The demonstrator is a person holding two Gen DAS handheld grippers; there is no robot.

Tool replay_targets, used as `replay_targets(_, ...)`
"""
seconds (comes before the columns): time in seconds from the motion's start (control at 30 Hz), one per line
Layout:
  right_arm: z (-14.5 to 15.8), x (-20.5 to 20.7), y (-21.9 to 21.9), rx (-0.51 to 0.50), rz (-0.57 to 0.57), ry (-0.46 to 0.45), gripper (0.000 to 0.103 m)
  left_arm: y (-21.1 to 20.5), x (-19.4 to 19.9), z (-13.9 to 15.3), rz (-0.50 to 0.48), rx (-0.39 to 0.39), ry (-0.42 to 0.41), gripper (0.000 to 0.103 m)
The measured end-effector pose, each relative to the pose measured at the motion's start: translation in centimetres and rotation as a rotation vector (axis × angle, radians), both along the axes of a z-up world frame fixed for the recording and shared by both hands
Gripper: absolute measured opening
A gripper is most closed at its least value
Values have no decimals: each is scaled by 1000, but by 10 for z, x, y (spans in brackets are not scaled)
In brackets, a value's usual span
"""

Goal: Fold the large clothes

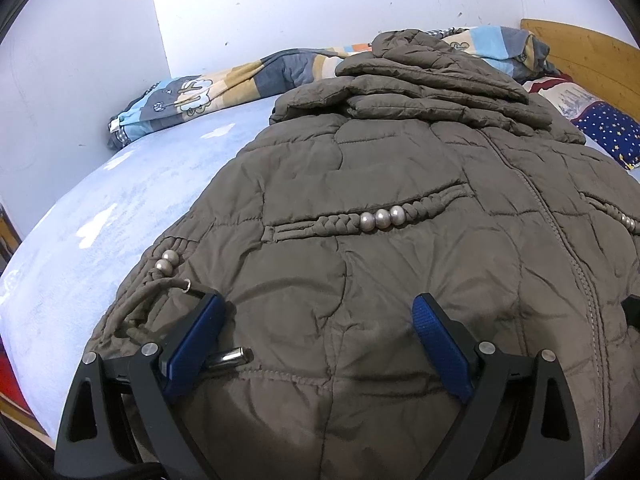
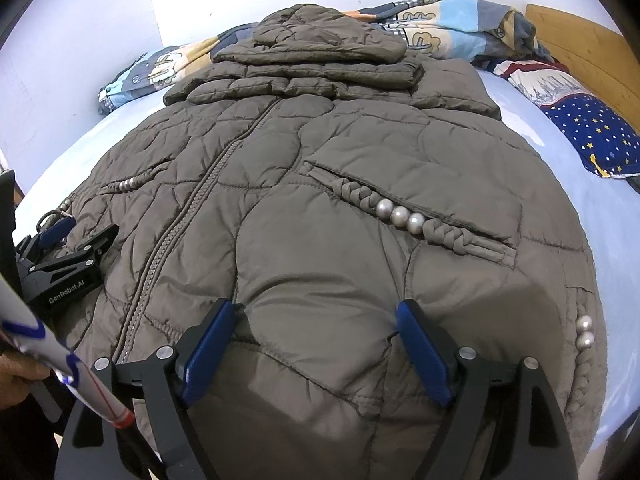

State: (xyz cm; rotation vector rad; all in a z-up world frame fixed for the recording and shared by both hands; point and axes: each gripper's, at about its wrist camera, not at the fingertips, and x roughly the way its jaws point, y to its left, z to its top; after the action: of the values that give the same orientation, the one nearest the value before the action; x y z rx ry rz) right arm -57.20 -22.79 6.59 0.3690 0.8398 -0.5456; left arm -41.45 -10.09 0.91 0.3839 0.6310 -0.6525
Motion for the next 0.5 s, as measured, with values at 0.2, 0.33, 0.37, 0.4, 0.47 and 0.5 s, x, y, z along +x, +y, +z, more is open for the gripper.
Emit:
replay_targets(0.2, 6, -8, 3, 25, -6, -1, 87, 4, -1, 2, -6, 1, 8, 95)
replay_targets(0.33, 13, -17, 7, 44, -9, -19, 87, 4, 0, 4, -11, 8, 18, 95)
replay_targets(0.37, 17, -22, 6, 56, -19, -40, 87, 4, 0, 5, -14, 12, 23, 95)
replay_targets(0.4, 20, -28, 4, 68, -31, -62, 87, 4, 0, 7, -21, 25, 25, 95)
replay_targets(0.47, 30, -43, -4, 87, -71, -124, 87, 2, 0, 11, -37, 46, 32, 95)
replay_targets(0.5, 34, -49, -7, 90, -92, -145, 87, 2, 1, 14, -50, 56, 45, 95)
